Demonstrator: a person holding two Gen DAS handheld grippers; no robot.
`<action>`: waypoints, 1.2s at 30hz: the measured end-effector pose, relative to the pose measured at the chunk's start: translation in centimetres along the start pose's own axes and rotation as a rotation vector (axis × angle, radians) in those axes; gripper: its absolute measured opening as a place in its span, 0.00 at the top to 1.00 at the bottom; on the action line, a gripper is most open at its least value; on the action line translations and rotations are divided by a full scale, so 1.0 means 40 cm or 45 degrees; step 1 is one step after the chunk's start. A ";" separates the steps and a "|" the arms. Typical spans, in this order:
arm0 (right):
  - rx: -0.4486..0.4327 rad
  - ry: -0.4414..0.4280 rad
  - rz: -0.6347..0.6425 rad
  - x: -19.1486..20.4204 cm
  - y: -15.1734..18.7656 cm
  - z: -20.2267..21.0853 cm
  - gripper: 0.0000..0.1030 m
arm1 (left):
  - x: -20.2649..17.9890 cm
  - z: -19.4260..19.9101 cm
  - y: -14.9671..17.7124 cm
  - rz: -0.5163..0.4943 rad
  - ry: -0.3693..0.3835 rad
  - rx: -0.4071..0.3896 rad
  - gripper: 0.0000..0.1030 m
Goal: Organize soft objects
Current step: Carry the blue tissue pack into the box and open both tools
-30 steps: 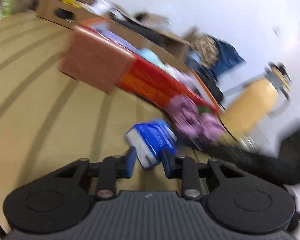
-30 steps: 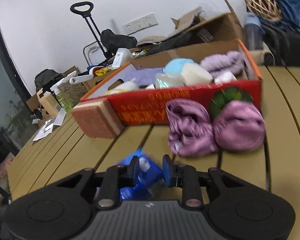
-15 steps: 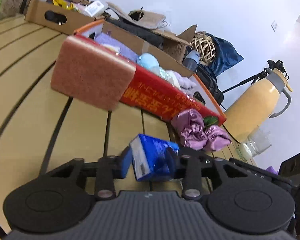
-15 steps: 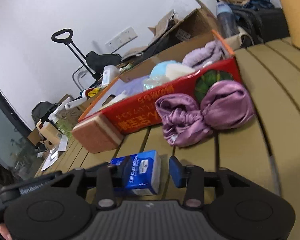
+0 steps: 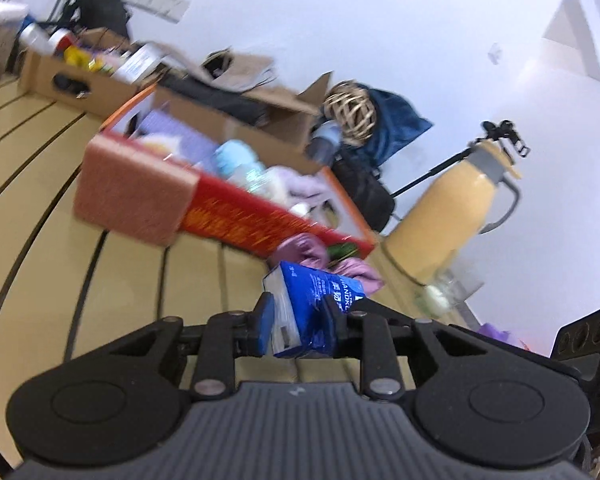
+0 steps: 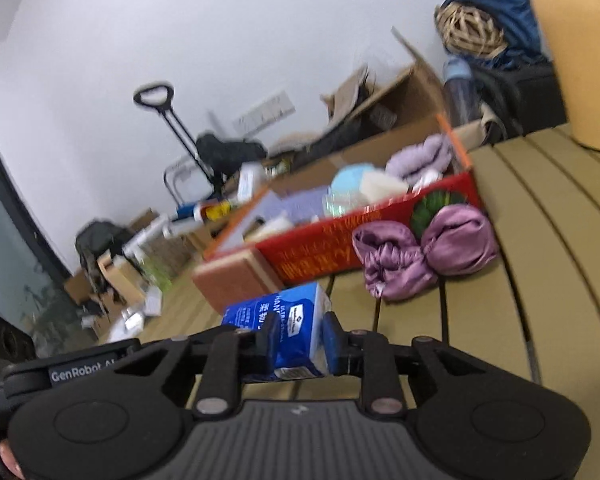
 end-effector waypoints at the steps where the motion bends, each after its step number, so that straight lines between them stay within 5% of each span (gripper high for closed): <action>1: -0.017 0.010 0.000 0.000 -0.011 0.011 0.79 | -0.016 -0.010 -0.014 -0.003 0.012 0.004 0.75; 6: -0.083 0.073 0.029 -0.033 -0.137 0.020 0.79 | -0.095 -0.096 -0.134 -0.003 0.108 -0.002 0.76; 13: -0.023 0.124 0.018 -0.147 -0.326 -0.103 0.79 | -0.116 -0.313 -0.275 0.079 0.060 0.073 0.76; 23: 0.199 0.313 0.066 -0.260 -0.321 -0.285 0.77 | -0.064 -0.523 -0.247 0.036 -0.068 0.247 0.76; 29: 0.185 0.396 0.125 -0.249 -0.325 -0.266 0.65 | -0.080 -0.474 -0.264 -0.084 -0.074 0.216 0.70; 36: 0.104 0.401 0.212 -0.169 -0.377 -0.131 0.55 | -0.106 -0.217 -0.315 -0.293 -0.109 0.056 0.54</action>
Point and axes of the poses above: each gripper's, at about its wrist camera, not at the fingertips, and z roughly against the way its jaws point, x to its left, y to its underside, the point moved 3 cm from there along -z, roughly the way its jaws point, and after that the axes turned 10 degrees about z, right-handed, at the moved point
